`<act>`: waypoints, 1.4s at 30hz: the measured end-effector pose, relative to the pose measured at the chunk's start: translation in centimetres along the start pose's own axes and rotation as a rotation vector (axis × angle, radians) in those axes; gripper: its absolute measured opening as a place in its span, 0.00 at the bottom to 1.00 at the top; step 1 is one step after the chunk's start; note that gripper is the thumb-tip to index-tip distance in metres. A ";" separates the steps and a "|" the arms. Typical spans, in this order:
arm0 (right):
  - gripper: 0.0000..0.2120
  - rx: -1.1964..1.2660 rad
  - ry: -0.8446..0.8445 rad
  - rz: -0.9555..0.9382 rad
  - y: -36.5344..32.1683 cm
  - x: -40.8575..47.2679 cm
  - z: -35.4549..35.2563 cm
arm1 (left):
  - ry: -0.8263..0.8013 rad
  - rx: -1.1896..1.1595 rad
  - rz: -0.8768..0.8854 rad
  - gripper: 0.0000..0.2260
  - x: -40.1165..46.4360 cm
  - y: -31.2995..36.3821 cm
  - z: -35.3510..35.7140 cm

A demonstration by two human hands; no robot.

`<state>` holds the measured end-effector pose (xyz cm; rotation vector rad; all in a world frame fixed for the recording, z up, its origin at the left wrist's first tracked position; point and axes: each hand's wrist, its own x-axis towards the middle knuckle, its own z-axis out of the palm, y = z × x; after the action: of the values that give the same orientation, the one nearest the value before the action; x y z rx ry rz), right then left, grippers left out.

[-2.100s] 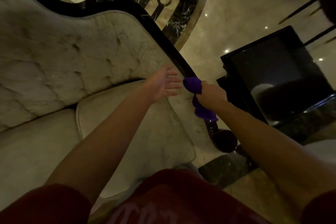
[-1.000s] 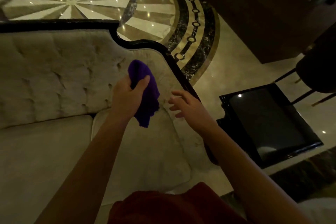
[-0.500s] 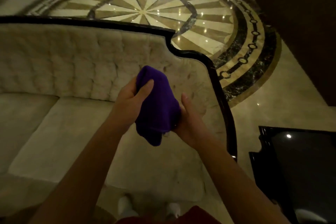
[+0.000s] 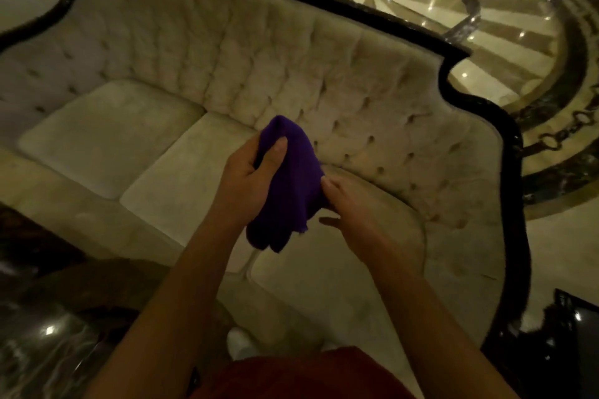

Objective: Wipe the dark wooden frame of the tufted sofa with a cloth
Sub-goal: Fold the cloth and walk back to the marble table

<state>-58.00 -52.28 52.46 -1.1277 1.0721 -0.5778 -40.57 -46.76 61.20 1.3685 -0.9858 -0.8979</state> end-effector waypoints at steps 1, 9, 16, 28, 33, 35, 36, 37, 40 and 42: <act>0.50 -0.020 -0.028 0.016 0.1 0.6 1.6 | -0.004 -0.011 -0.015 0.07 0.2 0.0 -1.6; 0.24 0.164 -0.333 0.141 0.3 5.6 15.1 | 0.105 -0.484 -0.211 0.18 0.5 -2.3 -16.4; 0.23 -0.096 -0.413 0.119 1.8 7.8 29.1 | 0.377 -0.318 -0.179 0.08 -0.1 -4.8 -28.8; 0.34 -0.120 -0.693 0.107 1.6 18.6 46.0 | 0.777 -0.338 -0.266 0.10 1.1 -8.1 -45.4; 0.42 -0.095 -0.935 0.279 0.6 22.4 53.1 | 0.844 -0.558 -0.342 0.09 2.4 -10.0 -50.0; 0.36 -0.071 -1.030 0.363 0.3 23.4 56.2 | 0.947 -0.624 -0.345 0.12 1.8 -11.2 -52.2; 0.31 -0.061 -1.070 0.389 0.2 23.7 57.8 | 1.009 -0.652 -0.344 0.16 1.2 -11.8 -53.2; 0.27 -0.060 -1.097 0.405 0.2 23.9 59.4 | 1.068 -0.678 -0.340 0.20 0.3 -12.3 -54.2; 0.27 -0.106 -1.134 0.448 0.9 24.2 64.7 | 1.231 -0.705 -0.327 0.22 -2.6 -13.9 -57.3; 0.27 -0.163 -1.165 0.468 1.9 24.0 68.1 | 1.336 -0.699 -0.332 0.19 -4.8 -15.0 -58.9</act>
<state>13.08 -41.94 44.41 -1.0453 0.3102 0.5311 13.61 -21.88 48.35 1.1427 0.5490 -0.3044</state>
